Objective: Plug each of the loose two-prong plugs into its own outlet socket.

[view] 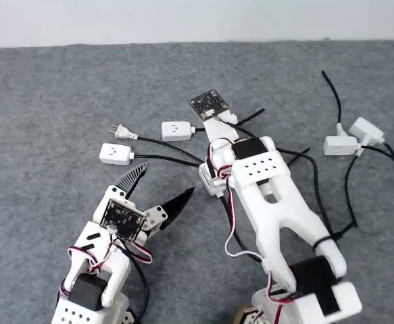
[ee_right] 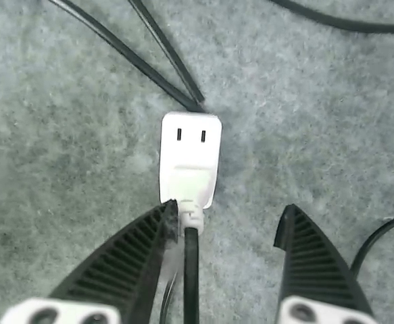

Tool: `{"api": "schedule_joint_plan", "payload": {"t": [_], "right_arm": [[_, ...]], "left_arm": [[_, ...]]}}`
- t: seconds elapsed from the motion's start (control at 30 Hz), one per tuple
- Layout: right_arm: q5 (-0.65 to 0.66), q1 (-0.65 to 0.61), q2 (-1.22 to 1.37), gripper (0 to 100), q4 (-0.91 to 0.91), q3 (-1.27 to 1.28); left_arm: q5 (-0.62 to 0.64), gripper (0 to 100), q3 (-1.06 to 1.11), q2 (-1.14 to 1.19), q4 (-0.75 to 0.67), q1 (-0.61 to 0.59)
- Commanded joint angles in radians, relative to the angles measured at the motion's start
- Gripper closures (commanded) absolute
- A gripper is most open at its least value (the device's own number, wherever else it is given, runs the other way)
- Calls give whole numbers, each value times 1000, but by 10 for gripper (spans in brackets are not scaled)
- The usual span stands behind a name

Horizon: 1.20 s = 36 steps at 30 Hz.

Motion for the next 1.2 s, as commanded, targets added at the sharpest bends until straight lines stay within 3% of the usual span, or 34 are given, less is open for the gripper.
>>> {"api": "schedule_joint_plan", "payload": {"t": [0.0,0.27,0.53,0.93,1.17], "right_arm": [[-2,2,41,760,-50,-11],[0,2,107,779,-79,-32],[51,1,108,991,-113,-34],[57,1,113,991,-113,-31],[61,1,271,991,-168,-52]], "left_arm": [[-5,651,-13,-2,-17,8],[-5,651,-13,-2,-17,8],[-5,651,-15,-2,-17,8],[-5,651,-13,-2,-17,12],[-5,651,-13,-2,-17,12]]}}
